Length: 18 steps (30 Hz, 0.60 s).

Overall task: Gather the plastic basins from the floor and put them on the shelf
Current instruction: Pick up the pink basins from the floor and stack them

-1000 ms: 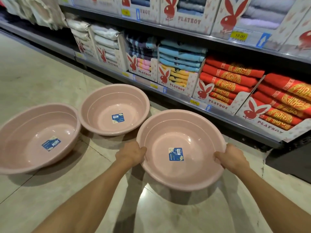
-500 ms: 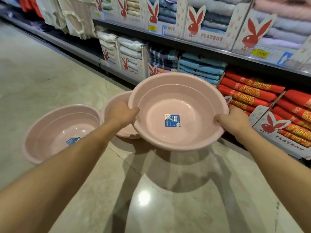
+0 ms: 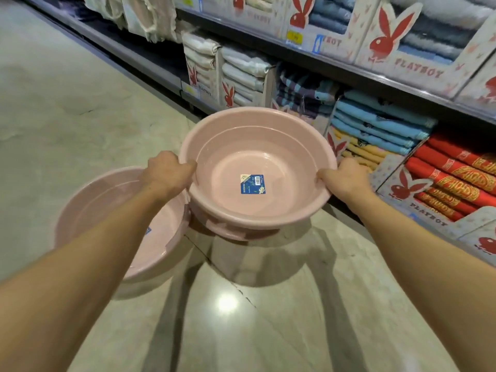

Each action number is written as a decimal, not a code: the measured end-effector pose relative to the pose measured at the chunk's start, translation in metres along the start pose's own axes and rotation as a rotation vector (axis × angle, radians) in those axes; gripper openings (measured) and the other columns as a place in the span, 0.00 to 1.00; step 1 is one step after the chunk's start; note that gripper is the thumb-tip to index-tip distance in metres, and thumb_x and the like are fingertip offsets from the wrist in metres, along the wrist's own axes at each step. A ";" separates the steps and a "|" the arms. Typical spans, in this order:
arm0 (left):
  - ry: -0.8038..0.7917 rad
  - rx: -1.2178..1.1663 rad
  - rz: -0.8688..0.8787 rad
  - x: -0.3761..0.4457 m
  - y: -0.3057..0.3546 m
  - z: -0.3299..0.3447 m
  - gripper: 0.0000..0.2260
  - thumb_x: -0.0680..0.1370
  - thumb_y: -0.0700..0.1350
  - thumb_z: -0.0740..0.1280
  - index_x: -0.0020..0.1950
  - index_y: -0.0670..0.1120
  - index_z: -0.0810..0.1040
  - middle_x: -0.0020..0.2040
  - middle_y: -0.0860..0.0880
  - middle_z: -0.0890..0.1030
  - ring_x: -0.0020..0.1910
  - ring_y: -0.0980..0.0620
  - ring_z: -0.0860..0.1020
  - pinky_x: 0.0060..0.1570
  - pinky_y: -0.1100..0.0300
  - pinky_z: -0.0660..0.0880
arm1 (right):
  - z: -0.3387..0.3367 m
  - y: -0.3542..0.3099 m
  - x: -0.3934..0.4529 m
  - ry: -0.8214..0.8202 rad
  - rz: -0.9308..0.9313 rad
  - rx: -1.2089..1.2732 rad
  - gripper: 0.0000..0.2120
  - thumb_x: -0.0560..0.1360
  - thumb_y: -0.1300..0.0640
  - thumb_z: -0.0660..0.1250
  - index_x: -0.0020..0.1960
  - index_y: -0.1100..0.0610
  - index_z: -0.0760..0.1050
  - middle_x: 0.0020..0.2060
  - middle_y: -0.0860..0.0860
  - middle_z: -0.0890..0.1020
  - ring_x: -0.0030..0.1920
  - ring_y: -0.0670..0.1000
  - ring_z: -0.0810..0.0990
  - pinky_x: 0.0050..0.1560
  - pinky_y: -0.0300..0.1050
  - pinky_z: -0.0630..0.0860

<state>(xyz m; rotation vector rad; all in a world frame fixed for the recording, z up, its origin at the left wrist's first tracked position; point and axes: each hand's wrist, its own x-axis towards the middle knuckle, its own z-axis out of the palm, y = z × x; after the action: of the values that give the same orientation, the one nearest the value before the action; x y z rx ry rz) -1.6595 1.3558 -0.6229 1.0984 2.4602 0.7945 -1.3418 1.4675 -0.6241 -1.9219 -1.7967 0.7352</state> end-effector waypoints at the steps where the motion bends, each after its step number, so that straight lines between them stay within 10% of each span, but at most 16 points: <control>1: -0.022 -0.002 -0.004 0.004 -0.003 0.001 0.14 0.77 0.52 0.66 0.43 0.42 0.80 0.34 0.48 0.78 0.31 0.52 0.74 0.27 0.58 0.64 | 0.003 -0.003 0.002 -0.008 0.002 -0.026 0.09 0.69 0.52 0.70 0.46 0.55 0.77 0.43 0.57 0.84 0.44 0.60 0.83 0.48 0.60 0.83; 18: -0.096 0.173 -0.026 0.046 -0.066 0.085 0.16 0.78 0.53 0.63 0.51 0.41 0.82 0.45 0.40 0.84 0.48 0.37 0.81 0.49 0.46 0.80 | 0.107 0.044 0.049 -0.082 0.069 -0.238 0.14 0.70 0.46 0.67 0.49 0.54 0.75 0.42 0.54 0.80 0.37 0.55 0.78 0.35 0.44 0.70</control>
<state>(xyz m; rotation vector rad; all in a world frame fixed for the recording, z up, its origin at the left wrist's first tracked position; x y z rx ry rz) -1.6850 1.3847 -0.7337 1.1327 2.4930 0.5163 -1.3727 1.5060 -0.7401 -2.1432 -1.9523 0.6559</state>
